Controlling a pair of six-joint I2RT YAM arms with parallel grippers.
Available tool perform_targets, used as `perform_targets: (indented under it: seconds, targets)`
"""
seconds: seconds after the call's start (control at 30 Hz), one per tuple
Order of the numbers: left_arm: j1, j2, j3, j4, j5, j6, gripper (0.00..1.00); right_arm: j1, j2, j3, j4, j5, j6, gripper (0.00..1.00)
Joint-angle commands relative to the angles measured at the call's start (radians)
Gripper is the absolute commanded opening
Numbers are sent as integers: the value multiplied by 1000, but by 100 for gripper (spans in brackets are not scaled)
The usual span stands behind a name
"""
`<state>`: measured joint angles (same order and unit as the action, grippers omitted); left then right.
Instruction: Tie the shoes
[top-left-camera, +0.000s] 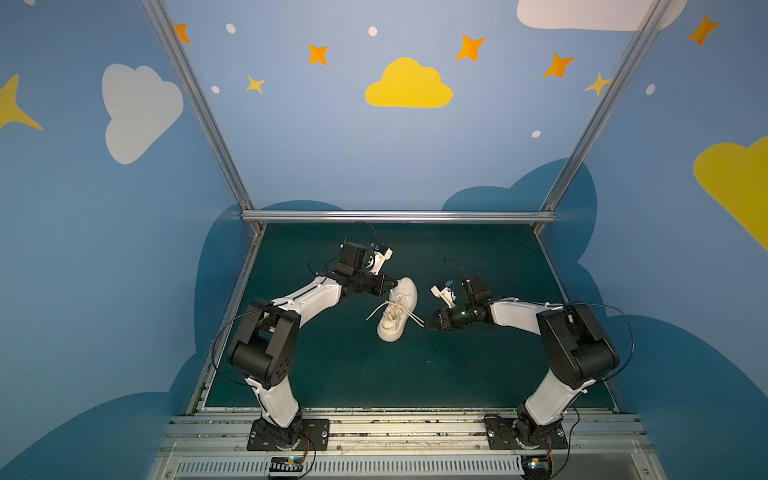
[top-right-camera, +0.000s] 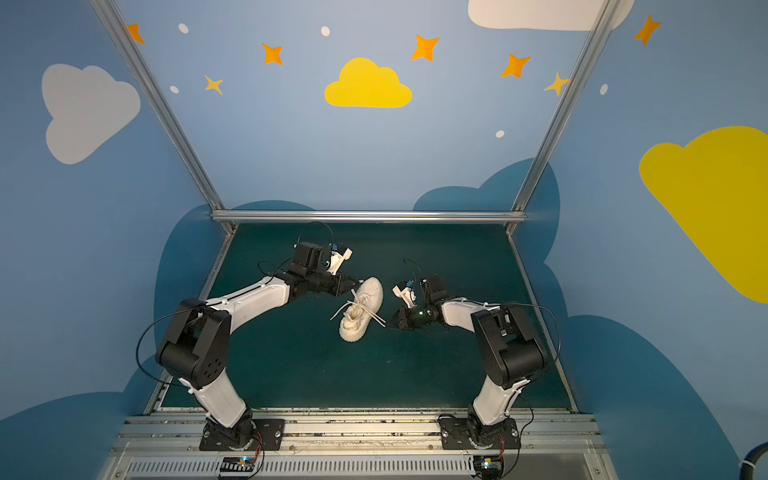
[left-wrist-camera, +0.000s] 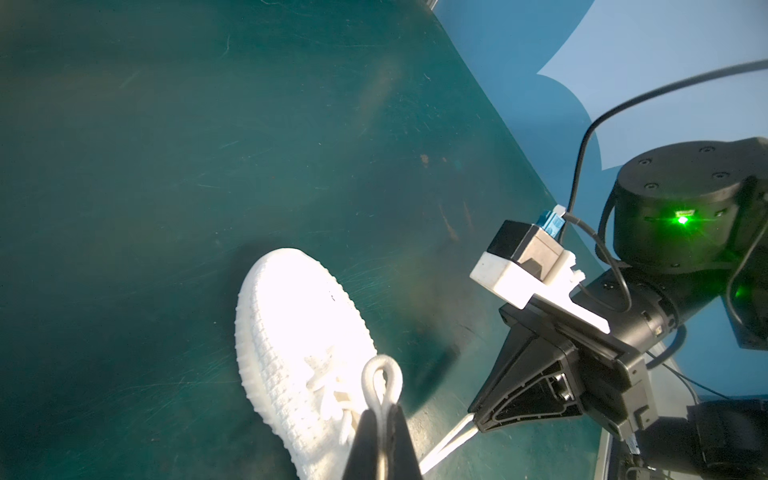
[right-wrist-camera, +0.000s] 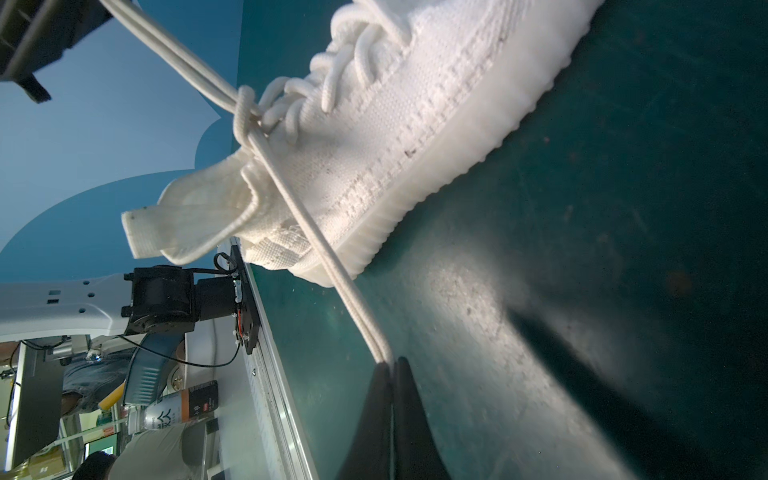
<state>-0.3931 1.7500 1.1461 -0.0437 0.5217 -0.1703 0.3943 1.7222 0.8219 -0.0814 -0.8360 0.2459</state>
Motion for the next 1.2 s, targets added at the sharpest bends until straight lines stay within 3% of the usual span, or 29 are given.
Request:
perform_targets:
  seconds: [0.0, 0.73, 1.17]
  targets:
    - [14, -13, 5, 60, -11, -13, 3, -6, 16, -22, -6, -4, 3, 0]
    - [39, -41, -31, 58, -67, -29, 3, -15, 28, -47, 9, -8, 3, 0]
    - [39, -94, -83, 93, -180, -42, 3, -23, 34, -50, 15, -9, 6, 0]
